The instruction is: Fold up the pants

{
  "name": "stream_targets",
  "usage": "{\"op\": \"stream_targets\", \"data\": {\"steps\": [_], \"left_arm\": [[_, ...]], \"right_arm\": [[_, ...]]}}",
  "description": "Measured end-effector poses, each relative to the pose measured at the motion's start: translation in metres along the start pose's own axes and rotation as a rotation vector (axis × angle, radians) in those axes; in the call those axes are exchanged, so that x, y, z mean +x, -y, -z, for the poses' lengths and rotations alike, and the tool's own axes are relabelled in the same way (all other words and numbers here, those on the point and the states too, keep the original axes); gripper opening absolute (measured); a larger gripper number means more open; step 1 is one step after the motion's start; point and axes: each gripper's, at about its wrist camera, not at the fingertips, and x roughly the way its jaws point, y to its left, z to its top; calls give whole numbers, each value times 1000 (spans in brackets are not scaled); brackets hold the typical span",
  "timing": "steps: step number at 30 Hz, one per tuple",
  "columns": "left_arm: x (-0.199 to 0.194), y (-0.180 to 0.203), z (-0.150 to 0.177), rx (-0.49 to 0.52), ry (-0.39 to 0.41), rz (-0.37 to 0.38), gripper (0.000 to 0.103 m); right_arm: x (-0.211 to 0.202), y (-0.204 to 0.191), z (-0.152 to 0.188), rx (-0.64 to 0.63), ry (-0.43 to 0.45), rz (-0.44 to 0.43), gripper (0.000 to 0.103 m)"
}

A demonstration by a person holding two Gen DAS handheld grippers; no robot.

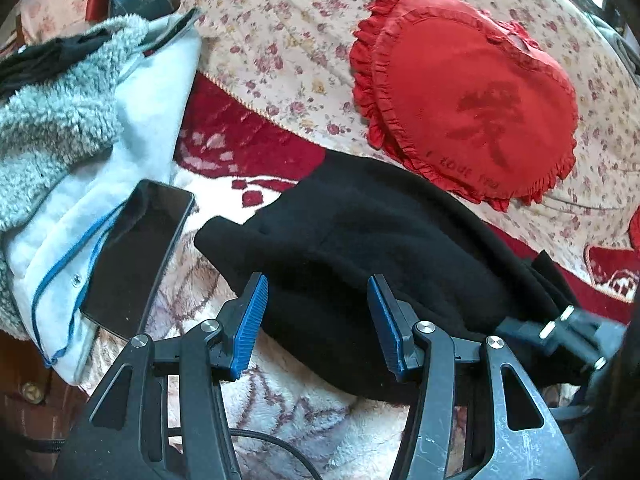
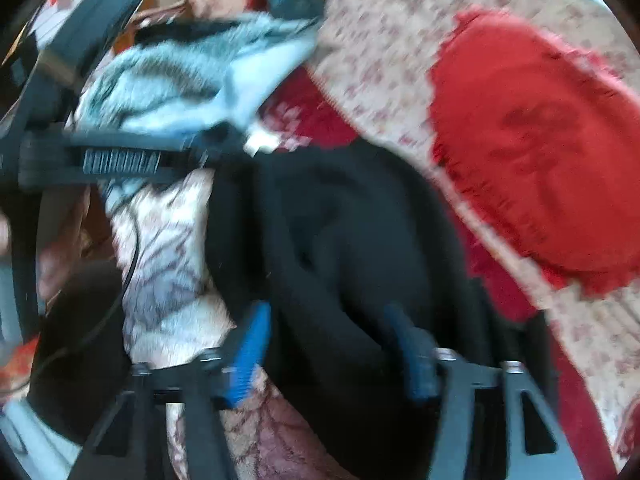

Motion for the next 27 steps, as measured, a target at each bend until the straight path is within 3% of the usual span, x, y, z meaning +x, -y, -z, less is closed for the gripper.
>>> {"op": "stream_targets", "data": {"steps": [2, 3, 8, 10, 15, 19, 20, 23, 26, 27], "left_arm": [[-3, -4, 2, -10, 4, 0, 51], [-5, -6, 3, -13, 9, -3, 51], [-20, -14, 11, -17, 46, -19, 51], [-21, -14, 15, -21, 47, -16, 51], [-9, -2, 33, 22, 8, -41, 51], [8, 2, 50, 59, -46, -80, 51], [13, 1, 55, 57, -61, -80, 51], [17, -1, 62, 39, -74, -74, 51], [16, 3, 62, 50, -71, -76, 51], [15, 4, 62, 53, -71, -77, 51]], "right_arm": [[8, -8, 6, -28, -22, -12, 14], [6, -14, 9, -37, -8, -17, 11], [-16, -51, 31, -33, 61, -74, 10], [-11, -59, 40, -11, 50, -91, 10], [9, -77, 70, 95, 35, -112, 15], [-19, -67, 72, 148, 67, -89, 15], [-31, -59, 69, 173, 84, -59, 17], [-70, -40, 59, 183, 167, 144, 21], [-94, -18, 49, 207, 191, 297, 41], [-96, -8, 47, 217, 174, 359, 41]]}}
